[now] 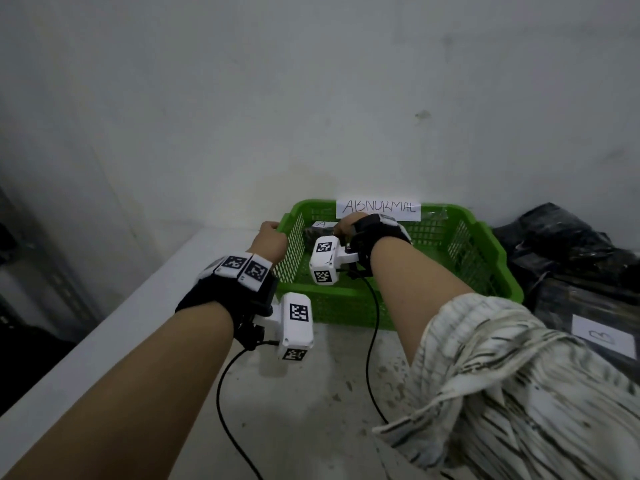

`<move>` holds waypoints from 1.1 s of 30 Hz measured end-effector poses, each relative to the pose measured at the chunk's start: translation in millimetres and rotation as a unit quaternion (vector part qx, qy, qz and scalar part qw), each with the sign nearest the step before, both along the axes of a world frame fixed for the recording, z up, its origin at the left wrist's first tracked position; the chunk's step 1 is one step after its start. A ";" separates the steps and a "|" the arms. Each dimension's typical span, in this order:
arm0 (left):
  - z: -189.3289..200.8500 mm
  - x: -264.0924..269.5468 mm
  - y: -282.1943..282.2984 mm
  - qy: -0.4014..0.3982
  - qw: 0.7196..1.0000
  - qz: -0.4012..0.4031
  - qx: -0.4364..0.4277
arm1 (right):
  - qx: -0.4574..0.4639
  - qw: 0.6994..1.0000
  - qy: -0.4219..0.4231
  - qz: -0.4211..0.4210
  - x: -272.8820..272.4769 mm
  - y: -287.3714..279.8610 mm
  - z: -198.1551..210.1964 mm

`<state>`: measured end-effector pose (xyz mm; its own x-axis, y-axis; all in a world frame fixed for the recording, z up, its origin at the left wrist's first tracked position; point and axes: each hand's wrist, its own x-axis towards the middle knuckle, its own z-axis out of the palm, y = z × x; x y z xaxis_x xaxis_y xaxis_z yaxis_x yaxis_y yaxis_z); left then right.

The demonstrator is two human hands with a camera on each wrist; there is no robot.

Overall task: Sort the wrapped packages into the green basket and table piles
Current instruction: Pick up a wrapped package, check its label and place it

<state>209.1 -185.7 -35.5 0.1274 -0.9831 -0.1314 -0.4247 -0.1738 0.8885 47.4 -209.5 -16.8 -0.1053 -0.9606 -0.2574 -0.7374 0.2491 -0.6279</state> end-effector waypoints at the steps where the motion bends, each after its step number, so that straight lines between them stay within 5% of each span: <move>1: -0.8 0.4 -1.2 -0.003 1.000 0.000 0.000 | -0.002 0.999 0.024 0.025 0.1 -0.5 0.3; 8: -1.0 -1.2 0.5 -0.054 0.999 0.002 0.003 | -0.012 0.998 0.020 0.065 -5.0 9.0 8.7; 11: 3.6 -5.2 7.9 -0.181 0.983 0.033 -0.005 | -0.012 0.996 -0.082 0.040 -18.5 21.0 19.5; 14: 21.3 -17.8 25.6 -0.282 0.957 0.059 -0.028 | -0.025 0.997 -0.074 0.007 -37.7 28.2 30.5; 24: 46.4 -145.6 99.2 -0.295 0.948 -0.096 -0.065 | -0.161 0.970 -0.168 -0.070 -141.4 104.2 51.5; 33: 17.5 -243.4 152.3 -0.257 0.934 -0.237 -0.073 | -0.155 0.983 -0.050 -0.090 -241.3 150.5 20.8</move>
<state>-34.3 -33.4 -18.0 -0.3180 -0.9475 -0.0324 -0.8004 0.2500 0.5449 -194.0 -59.0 4.0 -0.2695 -0.9626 0.0269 -0.6300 0.1551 -0.7610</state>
